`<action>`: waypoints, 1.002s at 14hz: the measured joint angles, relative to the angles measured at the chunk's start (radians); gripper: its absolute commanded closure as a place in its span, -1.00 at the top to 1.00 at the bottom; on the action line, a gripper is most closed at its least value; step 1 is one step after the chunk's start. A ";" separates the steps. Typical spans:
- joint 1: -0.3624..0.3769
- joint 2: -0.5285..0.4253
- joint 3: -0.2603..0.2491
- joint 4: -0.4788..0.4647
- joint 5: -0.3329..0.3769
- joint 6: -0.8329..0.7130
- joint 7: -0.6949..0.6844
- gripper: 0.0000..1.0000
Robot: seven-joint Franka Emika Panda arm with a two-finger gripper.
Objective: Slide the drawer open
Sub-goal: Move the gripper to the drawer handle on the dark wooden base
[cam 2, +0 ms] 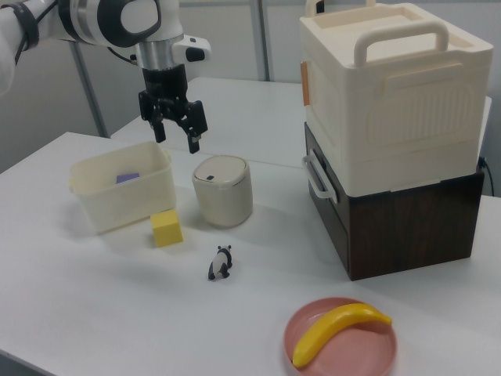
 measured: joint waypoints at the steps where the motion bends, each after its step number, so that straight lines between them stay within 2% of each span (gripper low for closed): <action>1: 0.000 0.000 0.001 -0.001 0.000 0.000 0.000 1.00; 4: -0.010 0.000 -0.005 -0.003 0.000 0.000 -0.071 1.00; 6: -0.050 -0.001 -0.009 -0.002 -0.003 0.000 -0.195 1.00; 8: -0.125 0.000 -0.012 -0.002 -0.029 0.003 -0.370 0.96; 11: -0.212 0.012 -0.014 -0.007 -0.069 0.184 -0.514 0.93; 14: -0.253 0.114 -0.014 -0.024 -0.085 0.425 -0.531 0.88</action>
